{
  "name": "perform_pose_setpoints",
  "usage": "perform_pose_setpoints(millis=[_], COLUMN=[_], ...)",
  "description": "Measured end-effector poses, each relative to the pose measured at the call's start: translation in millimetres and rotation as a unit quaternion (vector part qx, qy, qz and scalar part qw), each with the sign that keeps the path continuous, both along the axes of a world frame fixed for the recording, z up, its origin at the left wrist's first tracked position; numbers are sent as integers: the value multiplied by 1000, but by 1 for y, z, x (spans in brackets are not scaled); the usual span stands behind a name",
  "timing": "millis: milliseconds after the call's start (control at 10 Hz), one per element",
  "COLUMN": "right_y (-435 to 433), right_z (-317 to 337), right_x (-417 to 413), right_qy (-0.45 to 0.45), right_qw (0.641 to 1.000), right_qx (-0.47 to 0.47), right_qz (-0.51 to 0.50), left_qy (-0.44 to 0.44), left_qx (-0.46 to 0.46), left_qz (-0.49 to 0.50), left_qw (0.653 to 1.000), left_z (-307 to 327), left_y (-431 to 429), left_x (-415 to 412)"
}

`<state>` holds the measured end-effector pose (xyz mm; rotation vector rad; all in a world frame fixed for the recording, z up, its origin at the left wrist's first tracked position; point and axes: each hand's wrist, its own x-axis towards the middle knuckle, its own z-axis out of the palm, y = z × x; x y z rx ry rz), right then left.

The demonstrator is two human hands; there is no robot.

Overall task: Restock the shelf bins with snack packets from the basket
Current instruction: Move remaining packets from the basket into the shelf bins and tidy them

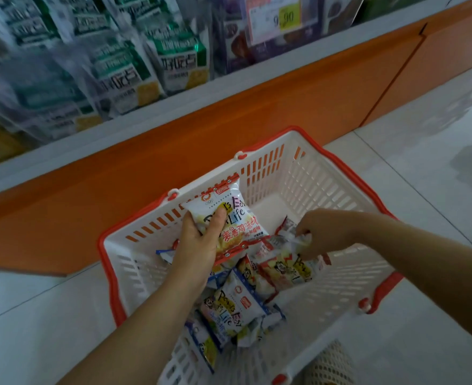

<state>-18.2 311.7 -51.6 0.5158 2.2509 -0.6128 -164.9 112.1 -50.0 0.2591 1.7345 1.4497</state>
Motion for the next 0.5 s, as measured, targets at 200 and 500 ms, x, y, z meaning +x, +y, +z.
perform_pose_setpoints(millis=[200,500], right_y=[2,-5], right_z=[152,298], right_x=[-11,-52], right_qy=[72,134], right_qw=[997,980], right_qx=[-8,92], right_qz=[37,111], left_qy=[31,145], left_qx=[40,71], left_qz=[-43,-157], left_qw=[998,974], left_z=[69,198], left_y=[1,0], left_x=[-20,-54])
